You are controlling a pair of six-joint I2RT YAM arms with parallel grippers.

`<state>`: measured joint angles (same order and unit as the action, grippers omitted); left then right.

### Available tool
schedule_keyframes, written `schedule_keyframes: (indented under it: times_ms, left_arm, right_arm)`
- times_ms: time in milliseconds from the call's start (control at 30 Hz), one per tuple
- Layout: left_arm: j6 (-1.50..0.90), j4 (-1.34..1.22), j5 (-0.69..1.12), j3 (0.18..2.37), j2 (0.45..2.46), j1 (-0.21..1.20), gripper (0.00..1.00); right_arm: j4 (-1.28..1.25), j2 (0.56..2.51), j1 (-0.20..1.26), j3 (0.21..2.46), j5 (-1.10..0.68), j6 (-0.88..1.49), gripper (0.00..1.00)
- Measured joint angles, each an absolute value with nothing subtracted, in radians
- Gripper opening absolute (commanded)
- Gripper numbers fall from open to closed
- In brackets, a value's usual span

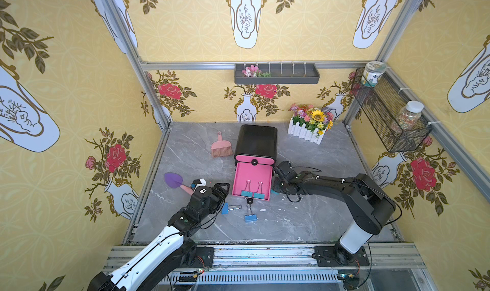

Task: Put the binder clips in the drawer according to color
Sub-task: Pick up the binder clip at the center of the board.

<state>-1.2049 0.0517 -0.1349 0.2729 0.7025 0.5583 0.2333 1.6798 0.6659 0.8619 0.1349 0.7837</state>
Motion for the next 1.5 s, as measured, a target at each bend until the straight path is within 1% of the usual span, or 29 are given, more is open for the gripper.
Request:
schedule_keyframes:
  times_ms: [233,433,567,633,700,767,833,1067,1333,1500]
  left_arm:
    - [-1.205,0.046,-0.134,0.273,0.727,0.558,0.73]
    - [-1.205,0.025,-0.127,0.274,0.745,0.558,0.73]
    - [-1.205,0.023,-0.127,0.274,0.749,0.558,0.73]
    - [-1.205,0.022,-0.127,0.274,0.749,0.558,0.73]
    - [-1.205,0.021,-0.126,0.274,0.749,0.558,0.73]
    - [-1.205,0.016,-0.123,0.274,0.749,0.558,0.73]
    - [-1.205,0.01,-0.123,0.274,0.748,0.558,0.73]
    - [-1.205,0.006,-0.112,0.263,0.735,0.558,0.74]
    - [-1.206,-0.001,-0.112,0.246,0.73,0.558,0.74]
    - [-1.213,-0.003,-0.11,0.239,0.726,0.558,0.74]
  right_arm:
    - [0.312,1.565,0.646,0.773,0.163,0.771,0.28]
    - [0.391,1.485,0.641,0.765,0.182,0.746,0.36]
    - [0.422,1.453,0.651,0.804,0.189,0.737,0.46]
    - [0.428,1.454,0.672,0.824,0.188,0.749,0.49]
    - [0.437,1.472,0.706,0.844,0.189,0.781,0.54]
    - [0.44,1.493,0.742,0.854,0.19,0.815,0.62]
    - [0.446,1.506,0.769,0.853,0.196,0.855,0.65]
    - [0.452,1.49,0.777,0.822,0.226,0.973,0.7]
    - [0.451,1.522,0.773,0.824,0.231,0.994,0.73]
    - [0.443,1.549,0.772,0.826,0.22,0.994,0.73]
